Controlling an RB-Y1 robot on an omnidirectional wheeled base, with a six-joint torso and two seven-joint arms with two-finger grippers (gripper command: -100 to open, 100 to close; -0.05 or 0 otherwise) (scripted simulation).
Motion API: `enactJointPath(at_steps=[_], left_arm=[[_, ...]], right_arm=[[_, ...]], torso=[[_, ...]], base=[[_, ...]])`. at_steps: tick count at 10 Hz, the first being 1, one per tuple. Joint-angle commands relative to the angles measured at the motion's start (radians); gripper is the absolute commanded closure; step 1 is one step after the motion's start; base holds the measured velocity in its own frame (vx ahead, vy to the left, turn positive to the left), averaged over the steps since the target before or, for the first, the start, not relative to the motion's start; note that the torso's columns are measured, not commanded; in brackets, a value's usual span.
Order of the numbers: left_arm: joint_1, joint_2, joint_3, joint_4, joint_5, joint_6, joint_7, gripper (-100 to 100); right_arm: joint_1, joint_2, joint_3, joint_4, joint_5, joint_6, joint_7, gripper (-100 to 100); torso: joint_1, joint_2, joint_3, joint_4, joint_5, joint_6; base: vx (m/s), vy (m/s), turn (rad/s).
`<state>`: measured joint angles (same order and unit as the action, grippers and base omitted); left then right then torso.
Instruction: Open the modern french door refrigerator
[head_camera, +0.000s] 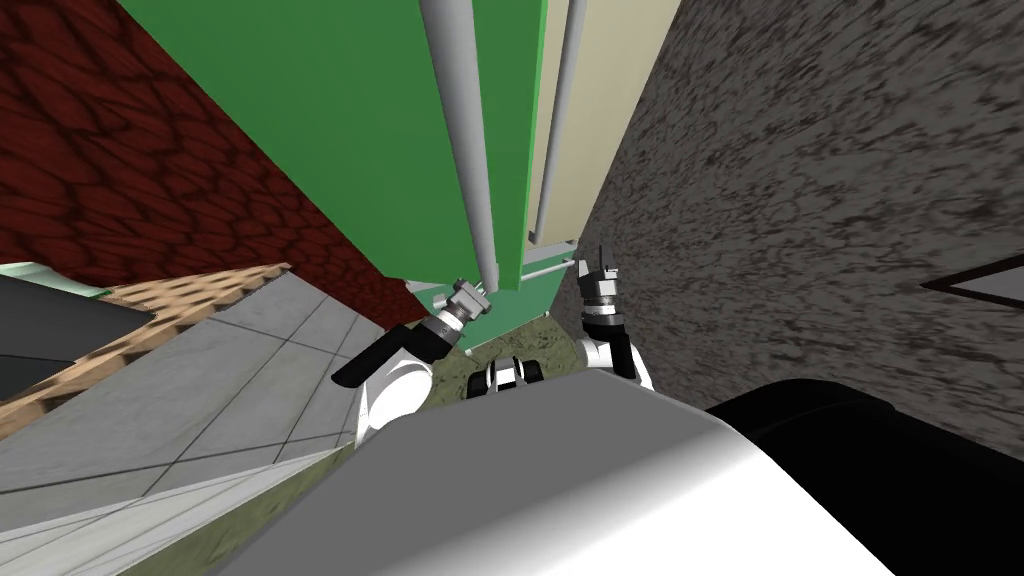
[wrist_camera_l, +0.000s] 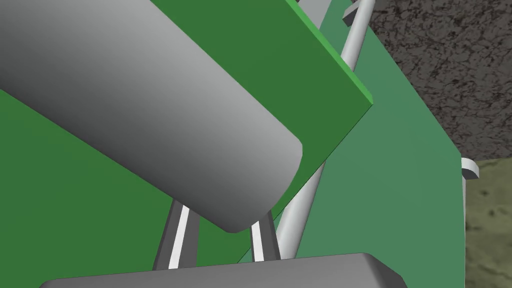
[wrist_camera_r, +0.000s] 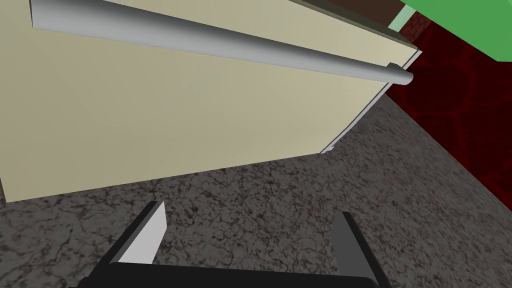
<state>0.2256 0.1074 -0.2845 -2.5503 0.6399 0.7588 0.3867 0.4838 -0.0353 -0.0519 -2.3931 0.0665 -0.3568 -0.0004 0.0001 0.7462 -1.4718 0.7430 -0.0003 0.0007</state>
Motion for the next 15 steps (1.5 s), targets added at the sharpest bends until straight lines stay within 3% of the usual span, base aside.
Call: enactJointPath(at_steps=[1,2,3,4,5,12,13,15], left_arm=[[-0.042,0.022,-0.035,0.02,0.05,-0.001,-0.014,100],[-0.056,0.028,-0.049,0.027,0.064,0.003,-0.018,100],[-0.039,0.039,-0.029,0.031,0.07,-0.012,-0.02,100],[-0.052,0.051,-0.059,0.035,0.111,0.001,-0.041,100],[-0.052,0.051,-0.059,0.035,0.111,0.001,-0.041,100],[-0.1,0.084,-0.149,0.035,0.252,0.039,-0.105,100],[-0.131,0.08,-0.106,0.025,0.273,0.089,-0.07,-100],[-0.164,0.07,-0.083,0.003,0.301,0.148,-0.042,-100]], right_arm=[[0.0,0.0,0.0,0.0,0.0,0.0,0.0,0],[0.0,0.0,0.0,0.0,0.0,0.0,0.0,0],[0.0,0.0,0.0,0.0,0.0,0.0,0.0,0],[0.0,0.0,0.0,0.0,0.0,0.0,0.0,0],[0.0,0.0,0.0,0.0,0.0,0.0,0.0,0],[0.0,0.0,0.0,0.0,0.0,0.0,0.0,0],[0.0,0.0,0.0,0.0,0.0,0.0,0.0,0],[0.001,0.001,0.0,0.0,0.0,0.0,0.0,0]], torso=[[-0.005,-0.002,-0.001,0.0,-0.001,0.001],[-0.004,-0.002,-0.001,-0.001,-0.002,0.001],[-0.003,0.0,0.0,-0.001,-0.001,0.002],[-0.009,-0.006,-0.004,-0.002,-0.002,0.0],[-0.008,-0.009,-0.006,-0.002,-0.003,0.004],[0.001,-0.001,-0.001,0.0,0.001,0.0],[-0.004,0.0,-0.001,0.001,0.0,0.001],[-0.015,-0.009,-0.005,-0.004,-0.004,0.0]], base=[[-0.12,0.227,-0.106],[-0.17,0.278,-0.097],[-0.086,0.134,-0.035],[-0.035,0.199,-0.085],[-0.048,0.235,-0.135],[-0.058,0.231,-0.102],[-0.018,0.079,0.232],[0.045,-0.079,0.295]])
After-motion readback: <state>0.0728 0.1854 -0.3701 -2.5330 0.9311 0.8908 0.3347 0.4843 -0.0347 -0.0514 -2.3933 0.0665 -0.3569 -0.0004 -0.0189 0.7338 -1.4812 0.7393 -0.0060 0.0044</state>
